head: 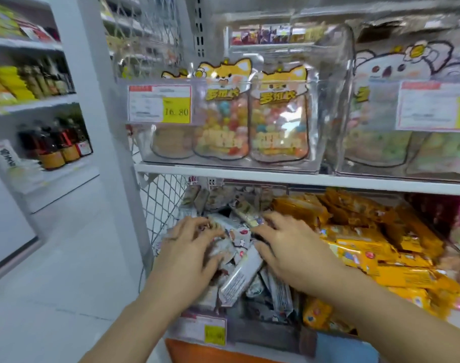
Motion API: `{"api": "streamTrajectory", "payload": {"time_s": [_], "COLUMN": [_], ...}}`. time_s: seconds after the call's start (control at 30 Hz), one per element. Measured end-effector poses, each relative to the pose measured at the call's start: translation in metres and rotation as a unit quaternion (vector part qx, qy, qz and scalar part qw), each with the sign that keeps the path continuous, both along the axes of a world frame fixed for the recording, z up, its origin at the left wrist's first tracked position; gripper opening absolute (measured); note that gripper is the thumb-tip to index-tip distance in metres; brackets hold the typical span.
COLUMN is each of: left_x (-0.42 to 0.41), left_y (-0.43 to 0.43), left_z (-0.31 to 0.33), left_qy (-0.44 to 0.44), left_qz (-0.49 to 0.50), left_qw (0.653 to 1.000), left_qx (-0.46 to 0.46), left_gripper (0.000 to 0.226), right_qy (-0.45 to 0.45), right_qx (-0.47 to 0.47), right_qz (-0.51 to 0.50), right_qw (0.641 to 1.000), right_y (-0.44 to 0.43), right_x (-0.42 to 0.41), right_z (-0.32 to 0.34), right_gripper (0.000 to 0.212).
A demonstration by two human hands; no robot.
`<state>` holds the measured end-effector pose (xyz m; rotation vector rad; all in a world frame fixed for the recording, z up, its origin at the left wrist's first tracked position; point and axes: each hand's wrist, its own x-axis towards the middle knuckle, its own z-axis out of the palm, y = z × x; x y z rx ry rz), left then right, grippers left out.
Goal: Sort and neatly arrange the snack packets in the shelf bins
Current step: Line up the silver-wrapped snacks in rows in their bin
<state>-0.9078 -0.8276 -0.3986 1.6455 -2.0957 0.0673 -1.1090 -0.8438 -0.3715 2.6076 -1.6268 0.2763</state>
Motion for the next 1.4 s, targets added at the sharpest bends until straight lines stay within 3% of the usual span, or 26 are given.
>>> {"api": "streamTrajectory", "payload": {"time_s": [0.1,0.2,0.4,0.57,0.7,0.9,1.07,1.4], "left_x": [0.006,0.013,0.024,0.025,0.022,0.022,0.023,0.022], "left_y": [-0.007,-0.012,-0.013,-0.008,-0.005,-0.012,-0.010,0.000], "left_z": [-0.005,-0.005,-0.001,-0.006,-0.011,-0.006,-0.006,-0.013], "left_qy": [0.024,0.037,-0.106,-0.140,-0.162,-0.192,-0.157,-0.039], "left_qz": [-0.008,-0.012,-0.032,-0.020,-0.009,0.008,0.009,-0.020], "left_qw": [1.000,0.999,0.990,0.989,0.986,0.979,0.986,0.998], "left_qx": [0.015,0.035,0.088,0.048,0.038,0.069,0.048,-0.037], "left_gripper": [0.040,0.044,0.057,0.053,0.049,0.074,0.069,0.053], "right_qy": [-0.001,-0.067,-0.114,-0.078,0.044,0.088,0.025,0.059], "right_qx": [0.049,0.039,0.026,0.032,0.034,-0.071,0.018,-0.042], "right_qz": [-0.027,-0.043,-0.090,-0.089,-0.120,-0.171,-0.234,-0.355], "right_qw": [0.998,0.996,0.989,0.992,0.991,0.979,0.972,0.932], "right_y": [-0.008,-0.008,-0.026,-0.017,-0.002,-0.001,-0.008,0.015], "right_x": [0.008,0.016,0.038,0.028,0.004,-0.014,-0.022,-0.043], "right_z": [-0.001,-0.001,-0.001,0.000,0.006,0.016,0.009,0.002], "right_gripper": [0.040,0.039,0.059,0.052,0.061,0.059,0.049,0.053]}}
